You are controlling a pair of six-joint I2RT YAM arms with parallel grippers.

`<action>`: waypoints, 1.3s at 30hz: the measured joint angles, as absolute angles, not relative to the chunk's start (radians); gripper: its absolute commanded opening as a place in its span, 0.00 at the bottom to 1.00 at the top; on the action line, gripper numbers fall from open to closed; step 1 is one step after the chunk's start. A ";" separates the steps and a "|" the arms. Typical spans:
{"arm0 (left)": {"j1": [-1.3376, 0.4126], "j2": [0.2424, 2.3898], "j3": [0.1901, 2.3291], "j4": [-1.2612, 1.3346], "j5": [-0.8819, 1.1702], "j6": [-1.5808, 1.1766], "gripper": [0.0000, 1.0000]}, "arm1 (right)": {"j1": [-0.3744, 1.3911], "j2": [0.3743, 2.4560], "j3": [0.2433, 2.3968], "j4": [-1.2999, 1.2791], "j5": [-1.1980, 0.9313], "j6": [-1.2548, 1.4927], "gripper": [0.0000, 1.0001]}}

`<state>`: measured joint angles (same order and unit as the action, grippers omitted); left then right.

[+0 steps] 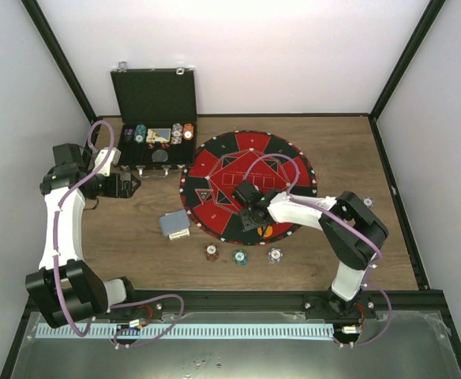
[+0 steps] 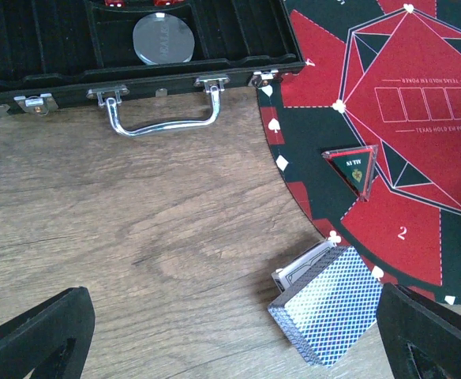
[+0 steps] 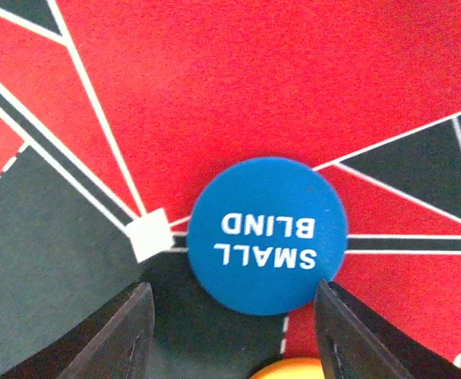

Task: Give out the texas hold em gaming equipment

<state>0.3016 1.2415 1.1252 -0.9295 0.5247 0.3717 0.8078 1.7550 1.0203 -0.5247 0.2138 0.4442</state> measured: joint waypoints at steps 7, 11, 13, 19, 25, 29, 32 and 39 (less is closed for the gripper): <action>0.302 1.242 1.125 -0.930 0.525 0.372 1.00 | 0.746 1.796 1.065 -0.506 0.213 0.399 0.46; 0.302 1.242 1.125 -0.930 0.527 0.372 1.00 | 0.698 1.854 1.136 -0.488 0.214 0.367 0.44; 0.302 1.242 1.125 -0.931 0.528 0.372 1.00 | 0.669 1.890 1.182 -0.480 0.212 0.349 0.42; 0.302 1.248 1.125 -0.933 0.528 0.379 1.00 | 0.582 2.044 1.389 -0.467 0.208 0.295 0.42; 0.302 1.267 1.125 -0.937 0.525 0.390 1.00 | 0.514 2.195 1.606 -0.466 0.192 0.262 0.42; 0.302 1.275 1.125 -0.938 0.524 0.398 1.00 | 0.488 2.294 1.758 -0.488 0.181 0.246 0.42; 0.302 1.275 1.125 -0.940 0.521 0.402 1.00 | 0.481 2.359 1.863 -0.508 0.175 0.239 0.42; 0.302 1.275 1.125 -0.953 0.517 0.408 1.00 | 0.481 2.452 2.032 -0.572 0.157 0.237 0.59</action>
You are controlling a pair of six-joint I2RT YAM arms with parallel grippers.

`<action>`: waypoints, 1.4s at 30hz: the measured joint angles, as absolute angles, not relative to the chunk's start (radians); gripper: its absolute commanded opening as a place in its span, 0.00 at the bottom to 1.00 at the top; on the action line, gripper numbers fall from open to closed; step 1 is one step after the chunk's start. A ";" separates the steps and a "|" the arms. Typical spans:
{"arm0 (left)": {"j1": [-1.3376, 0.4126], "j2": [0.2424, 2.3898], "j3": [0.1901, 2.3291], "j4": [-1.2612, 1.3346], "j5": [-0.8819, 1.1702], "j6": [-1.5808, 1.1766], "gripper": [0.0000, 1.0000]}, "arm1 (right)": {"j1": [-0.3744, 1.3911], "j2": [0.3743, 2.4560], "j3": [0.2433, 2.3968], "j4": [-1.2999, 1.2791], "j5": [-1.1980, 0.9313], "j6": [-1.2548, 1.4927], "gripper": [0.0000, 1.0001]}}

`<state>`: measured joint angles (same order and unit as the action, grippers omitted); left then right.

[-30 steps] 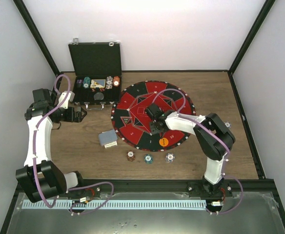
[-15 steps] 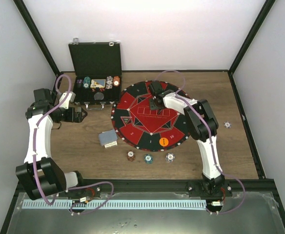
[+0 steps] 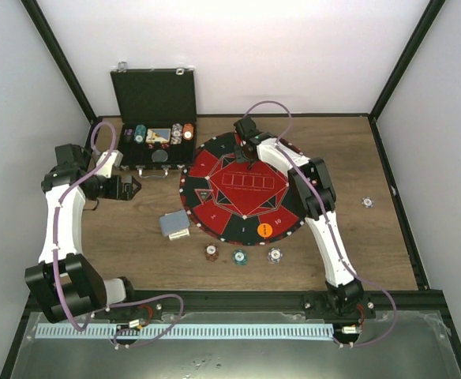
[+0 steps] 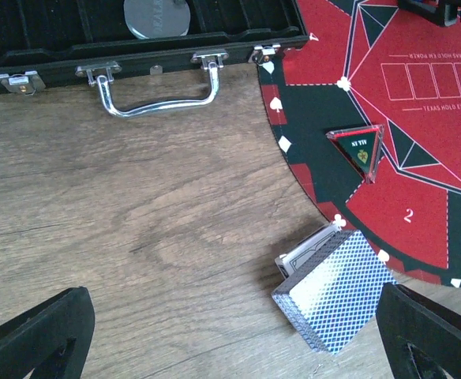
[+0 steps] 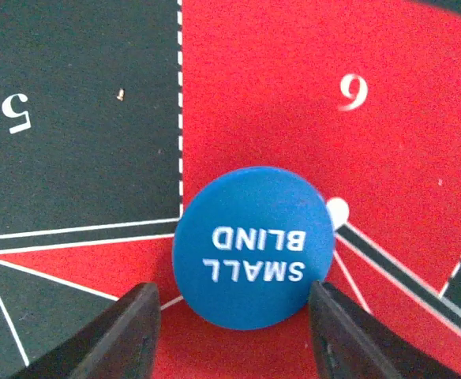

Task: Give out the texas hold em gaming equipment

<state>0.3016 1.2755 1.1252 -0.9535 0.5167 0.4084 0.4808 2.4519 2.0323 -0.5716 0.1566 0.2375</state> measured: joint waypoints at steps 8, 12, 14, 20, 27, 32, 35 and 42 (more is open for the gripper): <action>0.302 1.272 1.125 -0.978 0.519 0.435 1.00 | 0.496 2.265 1.782 -0.603 0.155 0.278 0.73; 0.302 1.262 1.121 -0.992 0.525 0.456 1.00 | 0.554 2.027 1.496 -0.590 0.178 0.314 0.73; 0.302 1.258 1.116 -1.000 0.533 0.467 1.00 | 0.618 1.902 1.353 -0.585 0.188 0.347 0.71; 0.302 1.256 1.110 -1.019 0.558 0.479 1.00 | 0.788 1.708 1.071 -0.586 0.189 0.459 0.59; 0.302 1.256 1.110 -1.025 0.570 0.480 1.00 | 0.858 1.617 0.916 -0.639 0.191 0.571 0.55; 0.302 1.250 1.110 -1.028 0.570 0.480 1.00 | 0.873 1.581 0.914 -0.651 0.194 0.611 0.52; 0.302 1.245 1.110 -1.028 0.570 0.480 1.00 | 0.883 1.576 0.913 -0.651 0.194 0.620 0.50; 0.302 1.244 1.110 -1.028 0.570 0.480 1.00 | 0.886 1.600 0.913 -0.651 0.210 0.621 0.42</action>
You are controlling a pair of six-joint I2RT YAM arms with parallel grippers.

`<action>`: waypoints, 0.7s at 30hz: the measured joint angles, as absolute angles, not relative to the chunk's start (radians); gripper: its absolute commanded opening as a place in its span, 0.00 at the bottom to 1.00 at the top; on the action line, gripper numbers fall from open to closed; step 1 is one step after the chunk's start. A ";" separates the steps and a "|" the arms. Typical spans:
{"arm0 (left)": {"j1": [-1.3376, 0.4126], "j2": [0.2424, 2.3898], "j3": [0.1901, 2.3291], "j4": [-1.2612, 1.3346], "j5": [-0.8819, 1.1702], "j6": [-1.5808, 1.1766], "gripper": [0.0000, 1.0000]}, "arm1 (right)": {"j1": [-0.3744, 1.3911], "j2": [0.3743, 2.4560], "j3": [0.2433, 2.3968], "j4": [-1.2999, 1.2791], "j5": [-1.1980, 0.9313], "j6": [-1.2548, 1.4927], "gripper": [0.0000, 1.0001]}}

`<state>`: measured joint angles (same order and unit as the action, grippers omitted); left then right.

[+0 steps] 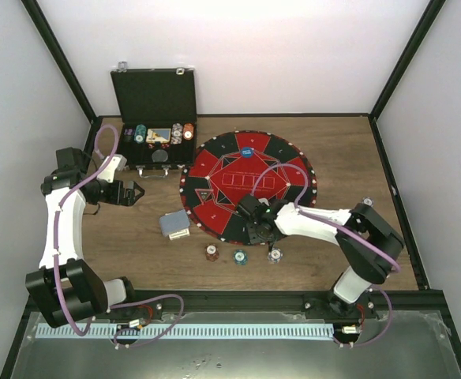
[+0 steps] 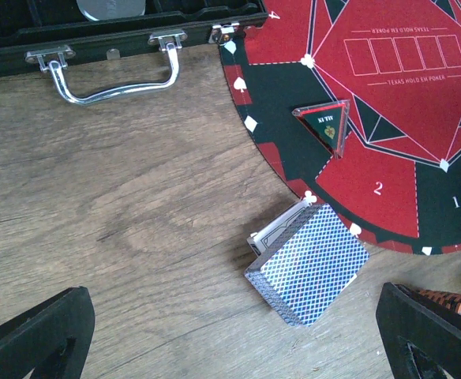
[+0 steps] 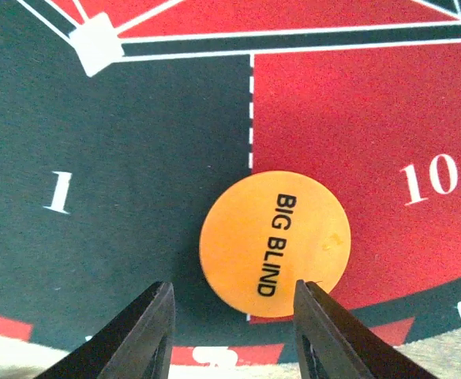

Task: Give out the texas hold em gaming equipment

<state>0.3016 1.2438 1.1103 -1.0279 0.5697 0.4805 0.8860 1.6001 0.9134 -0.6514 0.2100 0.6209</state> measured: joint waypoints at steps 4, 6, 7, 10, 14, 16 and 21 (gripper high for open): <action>0.302 1.244 1.110 -1.028 0.570 0.480 1.00 | 0.886 1.642 0.915 -0.659 0.237 0.619 0.40; 0.302 1.243 1.110 -1.028 0.569 0.481 1.00 | 0.884 1.645 0.917 -0.660 0.247 0.618 0.40; 0.302 1.242 1.110 -1.028 0.569 0.481 1.00 | 0.880 1.648 0.919 -0.660 0.253 0.618 0.39; 0.302 1.242 1.110 -1.028 0.569 0.484 1.00 | 0.871 1.658 0.927 -0.660 0.264 0.619 0.37; 0.302 1.242 1.110 -1.028 0.569 0.487 1.00 | 0.838 1.663 0.933 -0.648 0.272 0.619 0.36; 0.302 1.242 1.110 -1.028 0.569 0.492 1.00 | 0.810 1.665 0.934 -0.645 0.280 0.619 0.35; 0.302 1.242 1.110 -1.028 0.565 0.498 1.00 | 0.725 1.671 0.934 -0.641 0.302 0.599 0.34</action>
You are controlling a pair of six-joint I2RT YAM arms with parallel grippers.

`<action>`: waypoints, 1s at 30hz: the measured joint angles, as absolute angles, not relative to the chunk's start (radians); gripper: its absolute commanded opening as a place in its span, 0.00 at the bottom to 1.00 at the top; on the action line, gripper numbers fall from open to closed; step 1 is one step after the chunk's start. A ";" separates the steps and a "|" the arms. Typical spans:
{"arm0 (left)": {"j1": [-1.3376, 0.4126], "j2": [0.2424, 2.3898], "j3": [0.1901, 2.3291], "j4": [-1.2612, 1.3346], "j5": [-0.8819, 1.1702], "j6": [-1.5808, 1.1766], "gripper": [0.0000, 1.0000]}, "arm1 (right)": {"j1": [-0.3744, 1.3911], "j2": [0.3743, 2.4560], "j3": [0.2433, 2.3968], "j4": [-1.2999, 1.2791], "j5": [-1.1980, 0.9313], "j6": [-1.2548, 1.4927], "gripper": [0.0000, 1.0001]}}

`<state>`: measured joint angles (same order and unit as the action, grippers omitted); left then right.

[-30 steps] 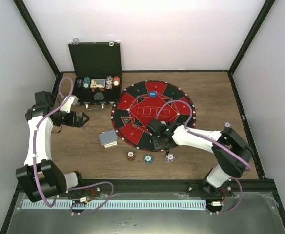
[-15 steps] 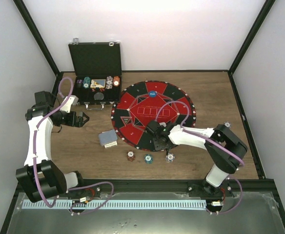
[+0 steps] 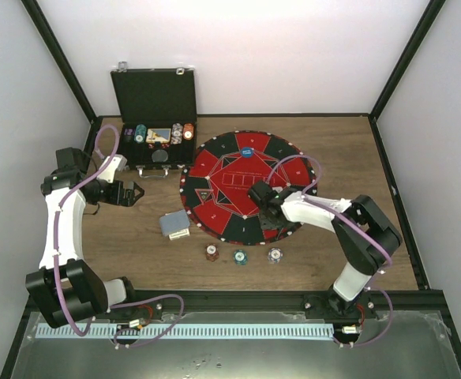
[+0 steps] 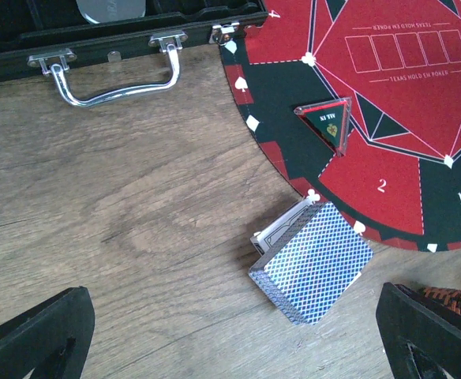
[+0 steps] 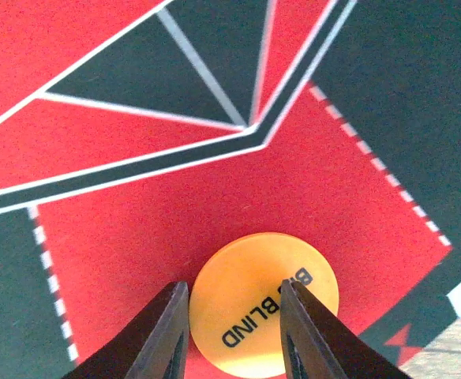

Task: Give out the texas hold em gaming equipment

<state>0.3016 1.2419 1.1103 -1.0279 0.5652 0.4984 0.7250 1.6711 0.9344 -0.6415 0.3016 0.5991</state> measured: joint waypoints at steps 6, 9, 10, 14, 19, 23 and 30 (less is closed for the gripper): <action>0.302 1.242 1.110 -1.028 0.566 0.500 1.00 | 0.663 1.676 0.942 -0.650 0.320 0.558 0.36; 0.302 1.242 1.110 -1.028 0.565 0.500 1.00 | 0.665 1.686 0.986 -0.690 0.331 0.540 0.45; 0.302 1.242 1.110 -1.028 0.564 0.500 1.00 | 0.672 1.687 1.015 -0.710 0.336 0.534 0.50; 0.302 1.242 1.110 -1.028 0.559 0.503 1.00 | 0.748 1.687 1.162 -0.773 0.348 0.537 0.71; 0.302 1.238 1.110 -1.027 0.554 0.506 1.00 | 0.986 1.693 1.351 -0.815 0.315 0.558 0.88; 0.302 1.231 1.110 -1.027 0.548 0.507 1.00 | 1.150 1.751 1.446 -0.834 0.268 0.576 0.93; 0.302 1.231 1.110 -1.026 0.527 0.506 1.00 | 1.247 1.887 1.463 -0.870 0.201 0.594 0.88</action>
